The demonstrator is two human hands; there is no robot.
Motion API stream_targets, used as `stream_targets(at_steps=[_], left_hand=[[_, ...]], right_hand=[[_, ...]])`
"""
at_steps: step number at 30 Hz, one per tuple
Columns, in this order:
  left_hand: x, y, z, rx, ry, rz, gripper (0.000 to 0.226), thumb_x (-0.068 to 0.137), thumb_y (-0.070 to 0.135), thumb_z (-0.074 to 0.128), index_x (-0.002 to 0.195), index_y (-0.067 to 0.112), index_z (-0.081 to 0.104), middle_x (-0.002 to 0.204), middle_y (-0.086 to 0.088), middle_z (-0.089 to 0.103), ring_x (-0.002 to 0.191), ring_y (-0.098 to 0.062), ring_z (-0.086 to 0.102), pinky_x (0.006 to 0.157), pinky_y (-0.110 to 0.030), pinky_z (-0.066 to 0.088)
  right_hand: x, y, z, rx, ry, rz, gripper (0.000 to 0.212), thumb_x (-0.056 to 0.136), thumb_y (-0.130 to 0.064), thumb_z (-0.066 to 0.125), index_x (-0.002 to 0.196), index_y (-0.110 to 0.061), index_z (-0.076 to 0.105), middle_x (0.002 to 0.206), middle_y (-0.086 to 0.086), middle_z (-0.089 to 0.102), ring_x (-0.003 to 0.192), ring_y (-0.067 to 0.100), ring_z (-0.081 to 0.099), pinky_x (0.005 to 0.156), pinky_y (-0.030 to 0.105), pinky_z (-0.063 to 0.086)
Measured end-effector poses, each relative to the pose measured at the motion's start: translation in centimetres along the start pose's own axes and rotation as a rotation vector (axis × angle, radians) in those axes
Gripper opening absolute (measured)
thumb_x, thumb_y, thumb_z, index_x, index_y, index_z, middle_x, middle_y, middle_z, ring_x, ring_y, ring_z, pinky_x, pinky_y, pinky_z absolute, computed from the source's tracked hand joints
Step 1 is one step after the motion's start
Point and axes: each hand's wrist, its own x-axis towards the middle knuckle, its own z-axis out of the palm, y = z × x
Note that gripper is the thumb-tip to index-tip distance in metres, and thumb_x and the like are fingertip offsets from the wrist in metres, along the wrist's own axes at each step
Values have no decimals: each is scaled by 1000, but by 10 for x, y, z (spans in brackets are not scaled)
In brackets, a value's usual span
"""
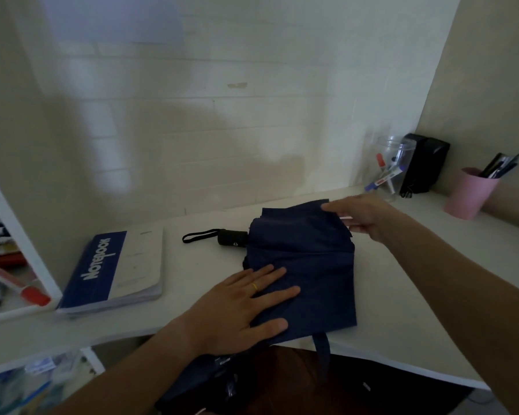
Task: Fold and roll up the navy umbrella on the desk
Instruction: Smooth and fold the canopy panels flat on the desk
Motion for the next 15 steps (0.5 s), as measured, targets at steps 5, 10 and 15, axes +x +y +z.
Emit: stream_targets(at_steps=[5, 10, 15], left_hand=[[0, -1, 0, -17, -2, 4, 57, 102, 69, 17, 154, 57, -3, 169, 17, -11, 154, -1, -15, 126, -30, -6], [0, -1, 2, -33, 6, 1, 58, 102, 69, 19, 155, 57, -1, 169, 17, -12, 153, 0, -16, 127, -31, -4], [-1, -2, 3, -44, 0, -6, 58, 102, 69, 19, 154, 57, -1, 169, 16, -10, 154, -1, -14, 127, -31, -3]], right_hand=[[11, -15, 0, 91, -47, -117, 21, 86, -11, 77, 105, -9, 71, 111, 10, 73, 97, 21, 69, 80, 28, 57], [-22, -20, -20, 242, -55, -333, 5, 90, -13, 72, 91, -17, 69, 94, 0, 73, 92, 17, 66, 90, 35, 52], [-90, 9, -12, 310, -20, -503, 20, 88, 2, 69, 91, -17, 65, 78, -4, 75, 77, 9, 69, 77, 22, 57]])
